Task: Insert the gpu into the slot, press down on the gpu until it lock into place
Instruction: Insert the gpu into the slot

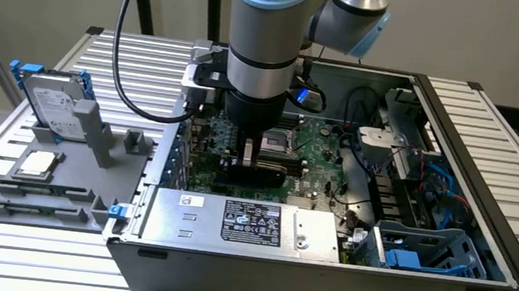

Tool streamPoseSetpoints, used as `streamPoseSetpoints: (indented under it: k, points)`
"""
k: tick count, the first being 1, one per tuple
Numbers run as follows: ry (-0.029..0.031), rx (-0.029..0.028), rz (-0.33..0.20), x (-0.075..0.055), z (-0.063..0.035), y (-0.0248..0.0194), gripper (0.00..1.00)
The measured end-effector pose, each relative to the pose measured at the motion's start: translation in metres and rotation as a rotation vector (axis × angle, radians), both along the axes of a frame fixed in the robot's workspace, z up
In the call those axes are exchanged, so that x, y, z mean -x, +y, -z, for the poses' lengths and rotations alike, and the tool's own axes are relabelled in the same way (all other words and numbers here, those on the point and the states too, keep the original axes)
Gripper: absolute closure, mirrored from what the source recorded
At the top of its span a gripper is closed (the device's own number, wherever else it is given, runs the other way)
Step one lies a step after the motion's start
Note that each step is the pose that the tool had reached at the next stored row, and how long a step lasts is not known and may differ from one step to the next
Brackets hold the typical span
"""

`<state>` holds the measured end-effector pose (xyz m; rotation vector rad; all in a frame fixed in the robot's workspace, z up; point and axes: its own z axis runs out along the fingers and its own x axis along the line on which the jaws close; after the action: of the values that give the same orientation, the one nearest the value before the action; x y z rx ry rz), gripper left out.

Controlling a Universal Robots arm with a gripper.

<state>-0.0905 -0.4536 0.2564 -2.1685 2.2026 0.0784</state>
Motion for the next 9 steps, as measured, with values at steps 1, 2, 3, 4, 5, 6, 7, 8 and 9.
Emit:
streamPoseSetpoints:
  k: [1, 2, 3, 4, 5, 6, 7, 8, 9]
  points:
    - [0.0003, 0.0, 0.0, 0.0, -0.0004, 0.0, 0.74]
    - [0.0008, 0.0003, 0.0, 0.0, -0.0008, 0.0, 0.74]
    - [0.001, 0.0003, -0.001, 0.0, -0.0014, 0.0, 0.74]
    - [0.0011, 0.0003, -0.001, 0.0, -0.002, 0.0, 0.74]
    - [0.0012, 0.0003, -0.002, 0.0, -0.0026, 0.0, 0.74]
    - [0.0012, 0.0002, -0.002, 0.0, -0.0028, 0.0, 0.74]
    - [0.0012, 0.0002, -0.003, 0.0, -0.0028, 0.0, 0.74]
    - [0.0012, 0.0, -0.005, 0.0, -0.0028, 0.0, 0.74]
    - [0.0012, -0.0001, -0.006, 0.0, -0.0029, 0.0, 0.74]
